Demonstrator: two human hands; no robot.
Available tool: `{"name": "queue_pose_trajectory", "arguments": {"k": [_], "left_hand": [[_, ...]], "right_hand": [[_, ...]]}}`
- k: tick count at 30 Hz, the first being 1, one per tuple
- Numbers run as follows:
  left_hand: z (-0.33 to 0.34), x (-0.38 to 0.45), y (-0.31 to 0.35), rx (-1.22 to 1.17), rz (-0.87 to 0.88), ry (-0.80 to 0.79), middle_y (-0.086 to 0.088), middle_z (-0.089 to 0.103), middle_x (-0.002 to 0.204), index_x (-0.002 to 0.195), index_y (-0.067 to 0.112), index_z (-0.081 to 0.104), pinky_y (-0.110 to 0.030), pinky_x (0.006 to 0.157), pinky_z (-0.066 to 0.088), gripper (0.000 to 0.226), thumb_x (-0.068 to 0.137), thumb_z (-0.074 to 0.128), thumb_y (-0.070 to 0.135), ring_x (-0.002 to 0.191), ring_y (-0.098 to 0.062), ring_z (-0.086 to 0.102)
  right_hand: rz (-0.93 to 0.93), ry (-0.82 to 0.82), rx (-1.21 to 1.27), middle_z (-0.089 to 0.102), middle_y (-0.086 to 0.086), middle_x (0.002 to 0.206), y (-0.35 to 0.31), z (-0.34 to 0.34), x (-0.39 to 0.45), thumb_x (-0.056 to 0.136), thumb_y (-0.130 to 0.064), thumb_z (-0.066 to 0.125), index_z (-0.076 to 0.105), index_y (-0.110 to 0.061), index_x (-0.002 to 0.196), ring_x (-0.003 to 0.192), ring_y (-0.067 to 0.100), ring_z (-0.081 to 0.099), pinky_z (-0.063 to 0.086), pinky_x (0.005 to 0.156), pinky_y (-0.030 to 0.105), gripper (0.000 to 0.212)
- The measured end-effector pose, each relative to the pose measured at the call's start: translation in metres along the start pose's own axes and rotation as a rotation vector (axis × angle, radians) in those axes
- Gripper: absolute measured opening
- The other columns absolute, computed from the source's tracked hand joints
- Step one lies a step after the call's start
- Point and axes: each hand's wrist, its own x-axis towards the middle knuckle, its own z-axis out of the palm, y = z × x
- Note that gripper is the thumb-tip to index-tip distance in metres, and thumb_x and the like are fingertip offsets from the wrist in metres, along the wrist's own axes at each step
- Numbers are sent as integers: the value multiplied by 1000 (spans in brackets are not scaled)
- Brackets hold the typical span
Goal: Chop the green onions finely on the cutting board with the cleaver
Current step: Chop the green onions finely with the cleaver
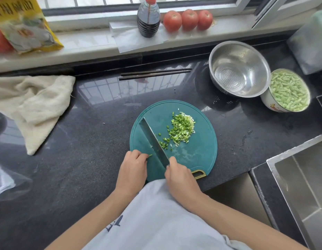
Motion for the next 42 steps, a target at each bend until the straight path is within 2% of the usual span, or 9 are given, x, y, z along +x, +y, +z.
{"name": "queue_pose_trajectory", "arguments": {"k": [2,8,14,20,26,31,37,39,42], "left_hand": [[-3,-3,-1,-16,-29,18,-2,59,84,98,10,71,-36,65,48,15,86,69,1,76,-23,48],[-1,2,-3,-9,-117,31,0,59,75,81,12,69,-36,62,45,13,89,68,2,73,-21,45],[-1,6,-8,19,-116,-24,-1,62,73,78,11,70,-32,59,38,15,85,69,-2,71,-21,45],[-10,2,-9,-8,-104,-49,3,66,80,85,14,70,-35,64,45,16,91,63,2,76,-19,46],[-9,0,-13,69,-34,-69,0,63,76,81,12,69,-37,56,47,18,81,69,-6,75,-22,49],[-12,6,-10,124,3,-99,0,60,68,75,13,67,-29,55,36,24,72,70,-10,68,-20,45],[-17,5,-7,93,92,-110,-1,50,76,81,13,60,-37,56,41,26,76,66,-12,72,-22,40],[-20,5,0,26,-19,-62,-1,51,79,83,13,58,-39,59,42,23,81,67,-8,73,-23,42],[-22,7,8,-55,-267,-50,0,54,89,91,16,58,-38,73,44,8,91,67,15,85,-23,49]], "right_hand": [[6,-16,-14,61,11,80,10,-3,-9,102,-21,35,33,-17,89,76,42,55,39,63,46,14],[20,-128,-133,50,5,75,8,4,-18,97,-9,32,34,-17,93,73,35,50,36,61,42,9],[-53,-28,-116,61,15,82,-19,7,10,98,-9,36,30,-15,92,76,41,58,41,60,44,10],[-43,-7,-61,57,8,74,7,-1,-8,100,-17,37,31,-18,87,69,41,51,39,60,47,15],[-56,-96,-163,52,6,73,5,7,-17,97,-10,35,30,-18,89,68,37,50,38,59,43,12],[-57,-18,-72,61,13,82,-19,11,10,100,-15,37,32,-17,91,70,38,49,34,57,42,11],[-21,43,-16,59,8,74,11,-7,-12,102,-21,38,33,-16,88,71,39,54,35,60,45,16],[-24,29,-8,56,6,72,18,-10,-21,103,-22,38,33,-16,88,70,37,53,34,60,44,17],[-27,-24,-4,55,7,73,18,-6,-24,102,-21,36,32,-18,87,70,38,51,34,60,44,16]]}}
